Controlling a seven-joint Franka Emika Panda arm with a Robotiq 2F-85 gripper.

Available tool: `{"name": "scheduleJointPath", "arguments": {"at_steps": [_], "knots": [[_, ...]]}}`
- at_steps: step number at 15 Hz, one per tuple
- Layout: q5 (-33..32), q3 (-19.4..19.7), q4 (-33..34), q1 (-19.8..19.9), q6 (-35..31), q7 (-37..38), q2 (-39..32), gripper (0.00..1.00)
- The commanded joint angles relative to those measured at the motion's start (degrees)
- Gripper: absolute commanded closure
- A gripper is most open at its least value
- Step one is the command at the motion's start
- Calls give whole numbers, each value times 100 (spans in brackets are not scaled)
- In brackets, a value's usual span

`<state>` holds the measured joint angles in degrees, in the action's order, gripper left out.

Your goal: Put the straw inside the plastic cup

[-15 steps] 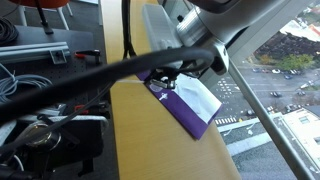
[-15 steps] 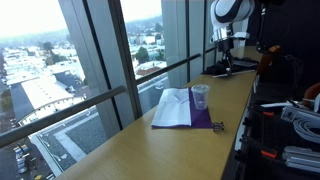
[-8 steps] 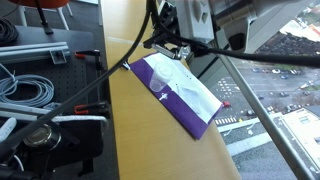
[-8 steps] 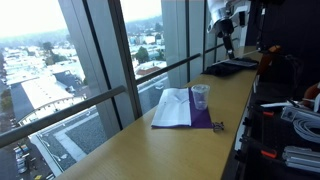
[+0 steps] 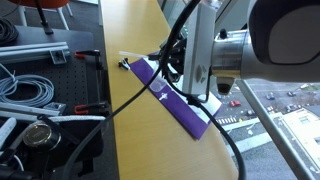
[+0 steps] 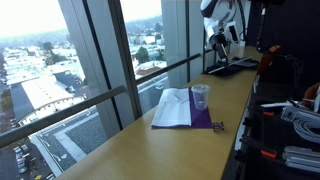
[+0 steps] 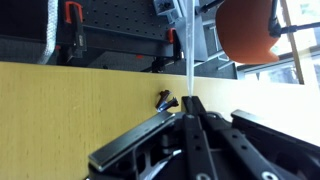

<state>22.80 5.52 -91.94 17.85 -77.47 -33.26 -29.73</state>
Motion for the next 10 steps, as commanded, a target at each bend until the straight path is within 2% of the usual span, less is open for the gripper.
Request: {"name": "scheduleJointPath", "arguments": {"at_steps": [1,5,10], "knots": [[416,-157,778,178,472,354,-688,100],[754,-241,1295,268,689,777,-1206,100],[1028,-304,1580,305,828,1327,-1614,100]]}}
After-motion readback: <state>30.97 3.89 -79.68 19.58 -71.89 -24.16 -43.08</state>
